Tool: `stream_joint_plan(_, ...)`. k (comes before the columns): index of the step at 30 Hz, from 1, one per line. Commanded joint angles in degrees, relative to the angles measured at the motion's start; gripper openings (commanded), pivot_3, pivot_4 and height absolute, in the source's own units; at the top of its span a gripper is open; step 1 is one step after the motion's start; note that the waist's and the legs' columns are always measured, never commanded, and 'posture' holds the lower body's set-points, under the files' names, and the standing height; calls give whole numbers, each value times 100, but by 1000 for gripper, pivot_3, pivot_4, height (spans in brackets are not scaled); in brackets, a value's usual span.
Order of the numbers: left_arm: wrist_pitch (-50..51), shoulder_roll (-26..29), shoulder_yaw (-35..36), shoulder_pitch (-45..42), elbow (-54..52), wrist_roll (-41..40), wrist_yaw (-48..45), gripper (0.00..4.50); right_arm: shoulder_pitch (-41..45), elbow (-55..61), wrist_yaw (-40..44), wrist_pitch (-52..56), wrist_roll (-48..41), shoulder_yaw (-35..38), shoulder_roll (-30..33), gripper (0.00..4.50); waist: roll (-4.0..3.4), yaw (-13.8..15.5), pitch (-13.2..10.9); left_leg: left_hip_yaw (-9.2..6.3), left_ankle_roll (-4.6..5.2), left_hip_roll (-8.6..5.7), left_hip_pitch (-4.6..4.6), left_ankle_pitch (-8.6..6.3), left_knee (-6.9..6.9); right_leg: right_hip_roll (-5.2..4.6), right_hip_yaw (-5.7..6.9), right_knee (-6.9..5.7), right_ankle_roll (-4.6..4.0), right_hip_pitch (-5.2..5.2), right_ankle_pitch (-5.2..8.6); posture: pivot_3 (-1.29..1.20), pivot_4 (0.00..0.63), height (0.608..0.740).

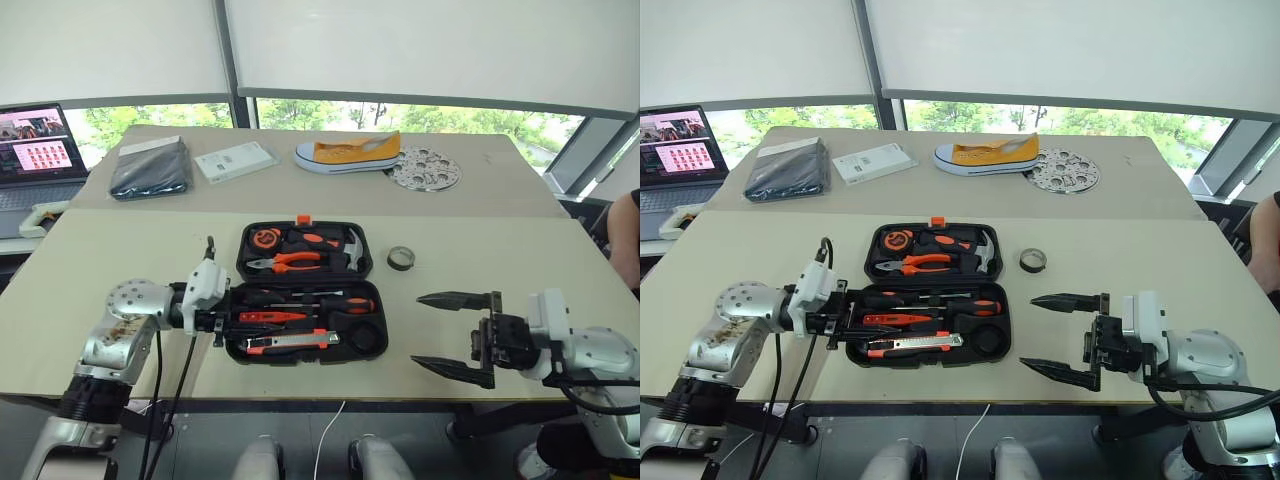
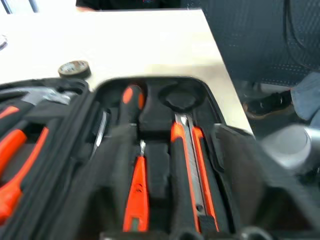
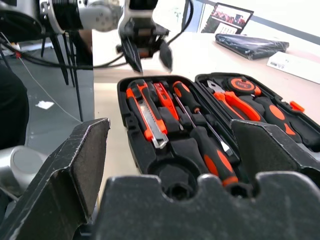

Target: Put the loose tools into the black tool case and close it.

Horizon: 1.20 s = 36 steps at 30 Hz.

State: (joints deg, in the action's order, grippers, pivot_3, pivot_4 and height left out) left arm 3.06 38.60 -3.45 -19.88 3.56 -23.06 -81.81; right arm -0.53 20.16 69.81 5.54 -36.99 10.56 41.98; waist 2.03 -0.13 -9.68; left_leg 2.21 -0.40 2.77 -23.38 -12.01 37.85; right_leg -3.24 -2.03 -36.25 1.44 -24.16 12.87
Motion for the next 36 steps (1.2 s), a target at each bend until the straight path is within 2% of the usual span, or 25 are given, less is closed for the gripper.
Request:
stream_joint_plan(1, -412, -122, -211, 42, 8, 335, 133, 822, 68, 39, -71, 13, -5, 37, -23, 4500, 0, 16, 0, 0, 0, 0, 0, 0, 0, 0, -1, 1, 0, 0, 0, 0, 150, 740)
stream_joint_plan(3, -428, -195, -280, 48, 24, 418, 233, 106, 54, 17, -71, 0, 6, 41, -23, 4500, 0, 26, 0, 0, 0, -1, -2, 0, 0, 0, -2, 1, 0, 0, -1, 0, 150, 740)
stream_joint_plan(4, -529, -179, -395, 60, 94, 593, 234, 25, 46, 14, -80, 0, 8, 44, -26, 4500, 0, 28, 0, 0, 0, -1, -2, 0, 0, 0, -2, 2, 0, 0, -1, 0, 150, 740)
stream_joint_plan(11, -447, -130, -924, 50, 283, 1367, 562, 25, -6, 17, -136, -19, 22, 21, -61, 4500, -12, 41, 8, 2, 0, -2, 12, 0, 0, 0, -8, 0, 5, 10, -3, 0, 150, 740)
stream_joint_plan(18, 886, -188, -1205, 215, 182, 1535, 1113, 25, -29, 26, -174, -23, 23, -1, -88, 4500, -52, 63, 52, 4, 4, -8, 24, 3, 1, 2, -23, -1, 4, 19, -3, 0, 150, 740)
stream_joint_plan(20, 1118, -236, -1202, 283, 163, 1441, 1173, 25, -42, 42, -188, -20, 24, -4, -94, 4500, -63, 65, 69, 4, 4, -8, 30, 3, 1, 2, -25, 0, 4, 24, -3, 0, 150, 740)
stream_joint_plan(23, 824, -261, -1162, 391, 120, 1331, 1050, 25, -83, 80, -217, -16, 7, 23, -96, 4500, -68, 70, 80, 4, 4, -8, 51, 3, 0, 2, -25, 1, -18, 47, 10, 0, 150, 740)
stream_joint_plan(27, 241, -639, -502, 426, 92, 634, 1099, 25, -172, 54, -343, -93, 11, 227, -101, 4500, -70, 63, 81, 4, 3, -6, 77, 2, 0, 0, -24, 10, -29, 74, 18, 0, 150, 740)
stream_joint_plan(30, 25, -759, 43, 457, 48, 117, 1035, 742, -332, -91, -549, -233, 64, 569, -149, 4500, -64, 66, 78, 4, 3, -6, 56, 2, 0, -1, -23, 12, -28, 57, 18, 0, 150, 740)
stream_joint_plan(33, -60, -806, 655, 510, -62, -401, 1176, 1886, -588, -428, -867, -531, 249, 1027, -330, 4500, -58, 71, 77, 5, 4, -6, 9, 3, 0, 2, -24, 5, 5, 7, -5, 0, 150, 740)
stream_joint_plan(36, 443, -733, 1196, 684, -280, -867, 1535, 2921, -948, -820, -1168, -892, 669, 1344, -486, 4500, -57, 70, 77, 5, 5, -8, 3, 2, -1, 2, -25, 6, 7, 1, -7, 0, 150, 740)
